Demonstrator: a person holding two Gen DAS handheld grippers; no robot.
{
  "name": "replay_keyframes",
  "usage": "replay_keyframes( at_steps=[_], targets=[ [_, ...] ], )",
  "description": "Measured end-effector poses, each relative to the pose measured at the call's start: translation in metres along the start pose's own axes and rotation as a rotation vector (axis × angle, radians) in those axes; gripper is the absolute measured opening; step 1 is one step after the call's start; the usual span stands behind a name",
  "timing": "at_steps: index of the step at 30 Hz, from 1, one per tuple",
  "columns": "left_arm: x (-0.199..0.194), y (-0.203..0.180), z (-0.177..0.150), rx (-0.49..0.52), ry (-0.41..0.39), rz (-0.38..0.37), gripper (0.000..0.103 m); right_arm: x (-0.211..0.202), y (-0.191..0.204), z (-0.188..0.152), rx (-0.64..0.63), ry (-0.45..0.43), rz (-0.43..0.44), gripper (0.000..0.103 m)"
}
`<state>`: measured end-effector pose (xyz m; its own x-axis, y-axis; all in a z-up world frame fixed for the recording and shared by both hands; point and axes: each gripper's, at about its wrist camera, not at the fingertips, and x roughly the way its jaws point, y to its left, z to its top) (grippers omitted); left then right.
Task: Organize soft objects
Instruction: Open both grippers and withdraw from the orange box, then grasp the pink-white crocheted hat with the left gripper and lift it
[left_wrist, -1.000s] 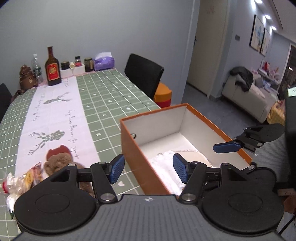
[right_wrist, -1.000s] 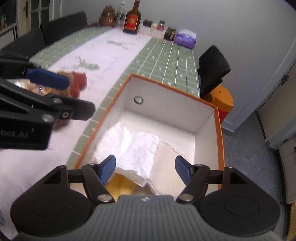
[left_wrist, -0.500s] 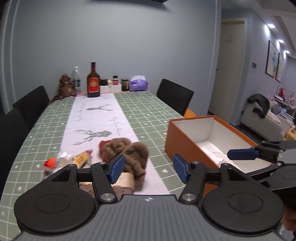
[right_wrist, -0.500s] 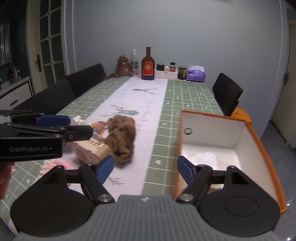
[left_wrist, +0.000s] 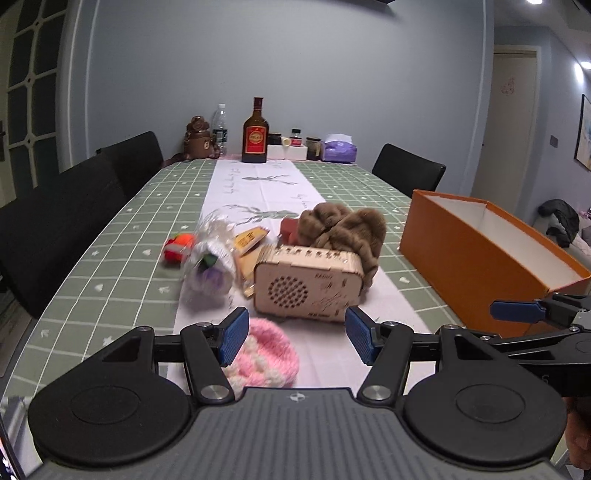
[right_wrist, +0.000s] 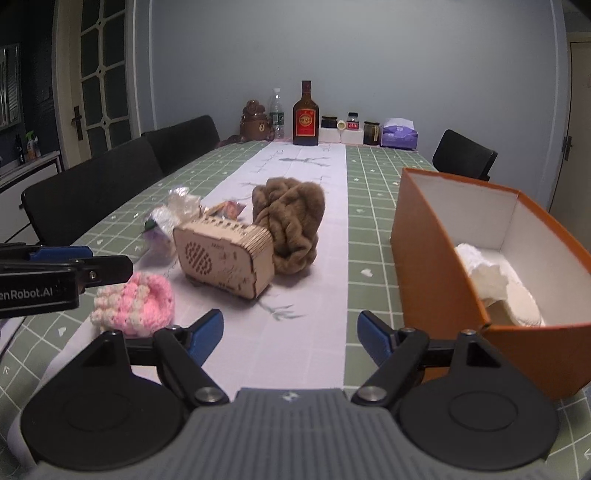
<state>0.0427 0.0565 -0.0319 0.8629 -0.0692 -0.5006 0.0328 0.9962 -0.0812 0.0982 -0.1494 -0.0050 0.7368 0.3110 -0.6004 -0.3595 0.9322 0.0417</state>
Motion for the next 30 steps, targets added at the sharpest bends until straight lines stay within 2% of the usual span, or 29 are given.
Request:
replay_keyframes(
  at_steps=[8, 14, 18, 21, 26, 30],
  targets=[
    [-0.002, 0.022, -0.024, -0.046, 0.031, 0.04, 0.071, 0.017, 0.019, -0.015, -0.019, 0.049, 0.035, 0.079],
    [0.008, 0.036, -0.026, -0.07, 0.053, 0.077, 0.073, 0.035, 0.028, -0.017, -0.037, 0.087, 0.048, 0.079],
    [0.017, 0.039, -0.021, -0.005, 0.055, 0.13, 0.087, 0.044, 0.028, -0.016, -0.035, 0.112, 0.047, 0.079],
    [0.033, 0.04, -0.019, 0.043, 0.105, 0.138, 0.087, 0.054, 0.028, -0.01, -0.02, 0.127, 0.054, 0.078],
    [0.055, 0.059, -0.018, -0.132, 0.17, 0.081, 0.088, 0.064, 0.037, -0.003, -0.035, 0.123, 0.086, 0.078],
    [0.063, 0.058, -0.019, -0.132, 0.182, 0.101, 0.092, 0.074, 0.04, -0.002, -0.043, 0.138, 0.092, 0.078]
  ],
)
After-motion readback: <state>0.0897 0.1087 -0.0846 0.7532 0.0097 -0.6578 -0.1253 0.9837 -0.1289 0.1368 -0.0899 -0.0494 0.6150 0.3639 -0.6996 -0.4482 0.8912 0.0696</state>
